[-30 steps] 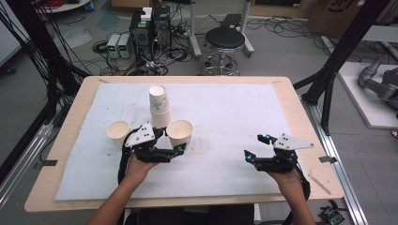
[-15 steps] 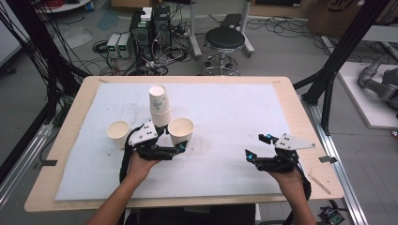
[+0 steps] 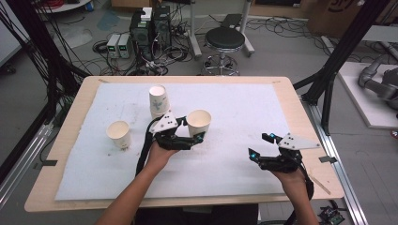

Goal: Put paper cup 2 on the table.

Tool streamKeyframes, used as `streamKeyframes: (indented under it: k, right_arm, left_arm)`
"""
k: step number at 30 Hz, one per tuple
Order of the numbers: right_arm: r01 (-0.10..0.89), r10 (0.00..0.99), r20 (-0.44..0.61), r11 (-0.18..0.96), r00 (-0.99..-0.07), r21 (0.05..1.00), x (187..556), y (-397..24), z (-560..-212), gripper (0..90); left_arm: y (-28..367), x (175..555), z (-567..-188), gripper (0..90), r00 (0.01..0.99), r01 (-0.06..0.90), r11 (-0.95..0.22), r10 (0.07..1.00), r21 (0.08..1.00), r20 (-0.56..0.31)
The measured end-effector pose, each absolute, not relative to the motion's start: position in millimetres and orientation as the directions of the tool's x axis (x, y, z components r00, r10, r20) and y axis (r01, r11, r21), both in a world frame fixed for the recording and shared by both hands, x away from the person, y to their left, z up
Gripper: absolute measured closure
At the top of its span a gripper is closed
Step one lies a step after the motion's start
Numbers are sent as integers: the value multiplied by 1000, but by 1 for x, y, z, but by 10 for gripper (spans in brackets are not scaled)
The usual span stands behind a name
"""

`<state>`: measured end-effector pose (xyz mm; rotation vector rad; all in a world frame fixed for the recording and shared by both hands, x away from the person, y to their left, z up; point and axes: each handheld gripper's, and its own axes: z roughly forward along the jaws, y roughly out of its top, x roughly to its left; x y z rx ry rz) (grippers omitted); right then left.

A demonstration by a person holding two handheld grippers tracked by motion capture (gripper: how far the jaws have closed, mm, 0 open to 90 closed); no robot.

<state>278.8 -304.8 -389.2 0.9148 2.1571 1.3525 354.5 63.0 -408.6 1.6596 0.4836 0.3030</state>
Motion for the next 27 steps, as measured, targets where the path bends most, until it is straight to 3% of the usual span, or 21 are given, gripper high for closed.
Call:
streamKeyframes:
  k: [7,27]
  right_arm:
    - [293,737,-17,290,-676,911,276,-312,-386,211]
    - [294,743,-11,279,-670,914,276,-316,-386,211]
  left_arm:
    - [37,372,-415,311,870,162,-92,484,983,-98]
    - [-12,391,-453,314,858,265,-254,502,930,-108]
